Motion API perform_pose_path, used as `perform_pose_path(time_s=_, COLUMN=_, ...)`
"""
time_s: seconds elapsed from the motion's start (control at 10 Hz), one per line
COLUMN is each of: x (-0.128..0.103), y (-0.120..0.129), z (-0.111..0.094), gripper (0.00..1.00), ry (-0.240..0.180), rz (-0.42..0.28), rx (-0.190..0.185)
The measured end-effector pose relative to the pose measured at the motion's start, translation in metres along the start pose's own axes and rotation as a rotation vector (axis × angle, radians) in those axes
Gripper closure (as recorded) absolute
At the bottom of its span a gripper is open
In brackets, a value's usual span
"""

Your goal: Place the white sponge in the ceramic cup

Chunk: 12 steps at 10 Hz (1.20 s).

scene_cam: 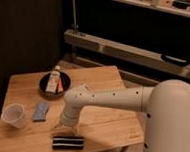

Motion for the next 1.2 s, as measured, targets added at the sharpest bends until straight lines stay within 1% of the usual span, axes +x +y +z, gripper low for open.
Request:
perform_pose_path(time_s=1.0, x=0.0005, y=-0.0004, z=0.0, gripper=0.2, ry=0.0, rz=0.001, rx=0.0)
perform_pose_path(time_s=1.1, x=0.0021, y=-0.0008, z=-0.0005, gripper=0.2, ry=0.004, rz=0.011, rx=-0.006)
perform_pose_path(time_s=1.2, x=0.005, y=-0.0021, z=-0.0048, gripper=0.2, ry=0.02, rz=0.022, rx=-0.019)
